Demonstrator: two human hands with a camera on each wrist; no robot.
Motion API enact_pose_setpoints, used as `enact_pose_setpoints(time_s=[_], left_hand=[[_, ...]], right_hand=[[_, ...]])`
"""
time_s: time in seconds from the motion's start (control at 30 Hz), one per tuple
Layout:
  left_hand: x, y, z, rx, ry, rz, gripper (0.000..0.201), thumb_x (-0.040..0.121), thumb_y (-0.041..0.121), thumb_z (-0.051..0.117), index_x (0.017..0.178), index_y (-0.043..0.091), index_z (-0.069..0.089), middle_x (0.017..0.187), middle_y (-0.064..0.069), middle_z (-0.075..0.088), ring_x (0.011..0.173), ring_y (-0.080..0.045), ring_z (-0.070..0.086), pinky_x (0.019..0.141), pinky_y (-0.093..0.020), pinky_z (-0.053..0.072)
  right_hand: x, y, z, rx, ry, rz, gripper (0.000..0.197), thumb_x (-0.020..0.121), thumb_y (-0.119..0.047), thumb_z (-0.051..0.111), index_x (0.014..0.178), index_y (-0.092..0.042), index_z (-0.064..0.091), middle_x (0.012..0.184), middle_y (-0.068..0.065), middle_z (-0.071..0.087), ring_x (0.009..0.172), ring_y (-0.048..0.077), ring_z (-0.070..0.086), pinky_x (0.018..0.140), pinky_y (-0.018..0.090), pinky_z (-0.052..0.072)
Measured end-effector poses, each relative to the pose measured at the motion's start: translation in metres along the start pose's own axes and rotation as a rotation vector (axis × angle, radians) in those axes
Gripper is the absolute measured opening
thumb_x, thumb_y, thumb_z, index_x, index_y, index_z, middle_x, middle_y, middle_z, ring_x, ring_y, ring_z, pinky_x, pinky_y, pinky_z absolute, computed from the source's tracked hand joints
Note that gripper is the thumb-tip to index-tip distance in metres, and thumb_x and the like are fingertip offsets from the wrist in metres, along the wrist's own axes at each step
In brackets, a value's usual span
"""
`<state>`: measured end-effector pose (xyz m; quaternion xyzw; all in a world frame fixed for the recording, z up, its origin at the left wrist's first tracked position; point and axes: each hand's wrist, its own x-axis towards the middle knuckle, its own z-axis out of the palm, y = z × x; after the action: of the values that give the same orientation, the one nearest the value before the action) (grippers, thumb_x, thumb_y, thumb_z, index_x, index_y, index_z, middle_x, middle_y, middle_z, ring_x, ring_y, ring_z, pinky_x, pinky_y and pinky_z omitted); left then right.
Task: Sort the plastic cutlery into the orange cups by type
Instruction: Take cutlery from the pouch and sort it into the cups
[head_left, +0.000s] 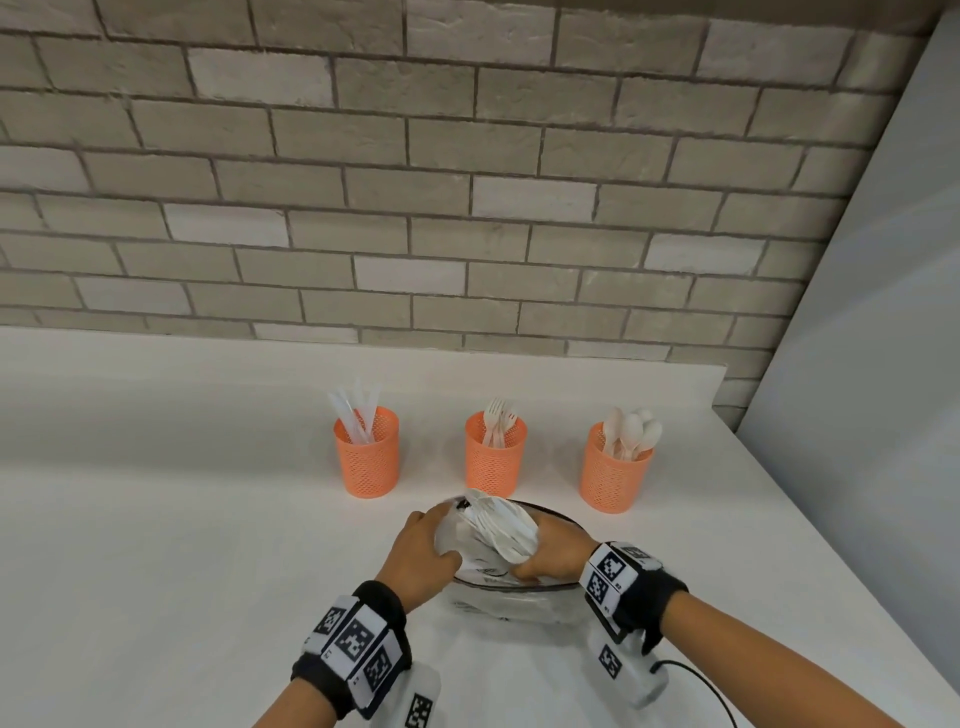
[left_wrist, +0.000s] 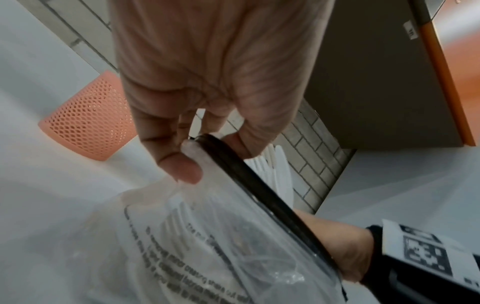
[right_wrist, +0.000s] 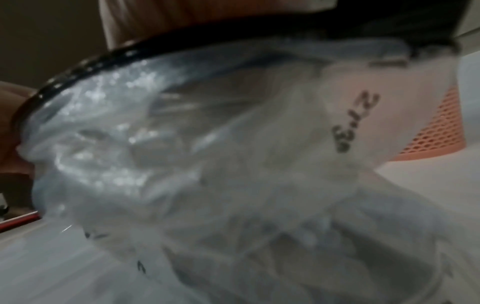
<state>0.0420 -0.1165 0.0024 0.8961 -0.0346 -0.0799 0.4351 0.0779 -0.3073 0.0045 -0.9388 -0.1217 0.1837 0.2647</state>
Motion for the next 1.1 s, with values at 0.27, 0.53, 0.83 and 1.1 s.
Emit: enact_pose_setpoints(time_s=[0.27, 0.53, 0.83, 1.1], left_hand=[[-0.002, -0.007, -0.004, 0.151, -0.085, -0.042, 0.063, 0.089, 0.014, 0.05, 0.146, 0.015, 0.024, 0.126, -0.011, 0.041, 0.096, -0.024, 0.051, 0.092, -0.03, 0.044], [-0.008, 0.046, -0.018, -0.644, 0.267, 0.097, 0.018, 0.096, 0.012, 0.044, 0.101, 0.017, 0.061, 0.102, -0.002, 0.064, 0.094, -0.016, 0.058, 0.078, -0.019, 0.047], [0.008, 0.082, 0.006, -1.443, -0.275, -0.438, 0.049, 0.098, 0.042, 0.032, 0.11, -0.002, 0.053, 0.097, -0.017, 0.056, 0.085, -0.028, 0.056, 0.074, -0.04, 0.053], [0.002, 0.095, 0.012, -1.558, -0.359, -0.435, 0.036, 0.102, 0.02, 0.028, 0.104, -0.003, 0.057, 0.089, -0.018, 0.06, 0.083, -0.027, 0.056, 0.059, -0.04, 0.058]], right_hand=[[-0.004, -0.023, -0.022, 0.576, 0.183, -0.066, 0.021, 0.084, 0.004, 0.057, 0.072, -0.013, 0.056, 0.062, 0.005, 0.058, 0.045, 0.003, 0.056, 0.06, 0.022, 0.053], [-0.011, -0.04, -0.057, 1.164, 0.497, -0.063, 0.015, 0.087, -0.002, 0.056, 0.073, -0.009, 0.057, 0.053, 0.0, 0.055, 0.051, 0.014, 0.055, 0.056, 0.026, 0.05], [-0.018, -0.068, -0.054, 1.317, 0.714, -0.113, 0.013, 0.085, -0.006, 0.063, 0.073, -0.012, 0.059, 0.068, 0.005, 0.059, 0.066, 0.018, 0.058, 0.068, 0.03, 0.049], [-0.025, -0.079, -0.038, 1.129, 0.849, -0.177, 0.025, 0.078, 0.005, 0.067, 0.072, -0.018, 0.058, 0.063, -0.008, 0.063, 0.057, -0.001, 0.061, 0.057, 0.014, 0.051]])
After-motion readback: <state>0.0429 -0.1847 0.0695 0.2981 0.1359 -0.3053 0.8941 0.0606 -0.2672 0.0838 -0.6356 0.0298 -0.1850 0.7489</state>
